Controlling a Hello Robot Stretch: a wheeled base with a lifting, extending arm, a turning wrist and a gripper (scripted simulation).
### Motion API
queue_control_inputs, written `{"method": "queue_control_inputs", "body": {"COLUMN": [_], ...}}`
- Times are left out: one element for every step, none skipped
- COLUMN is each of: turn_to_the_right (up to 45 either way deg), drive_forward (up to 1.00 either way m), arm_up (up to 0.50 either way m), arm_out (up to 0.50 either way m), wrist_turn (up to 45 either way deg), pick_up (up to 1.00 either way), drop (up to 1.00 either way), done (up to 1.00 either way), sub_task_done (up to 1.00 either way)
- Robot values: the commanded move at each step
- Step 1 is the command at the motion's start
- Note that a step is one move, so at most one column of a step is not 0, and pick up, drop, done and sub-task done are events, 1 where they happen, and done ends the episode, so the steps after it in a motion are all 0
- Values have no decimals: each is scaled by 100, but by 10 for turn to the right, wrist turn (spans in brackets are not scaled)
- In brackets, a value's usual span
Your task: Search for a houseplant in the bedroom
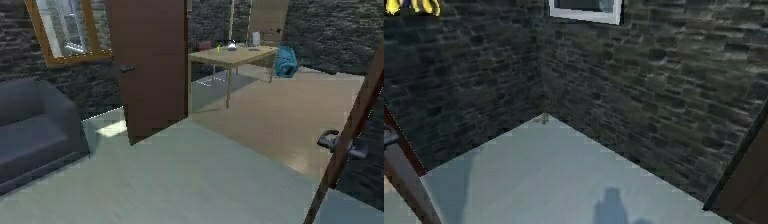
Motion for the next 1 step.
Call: {"method": "queue_control_inputs", "body": {"turn_to_the_right": [0], "drive_forward": [40], "arm_up": [0], "arm_out": [0], "wrist_turn": [0], "pick_up": [0], "drop": [0], "done": [0], "sub_task_done": [0]}}
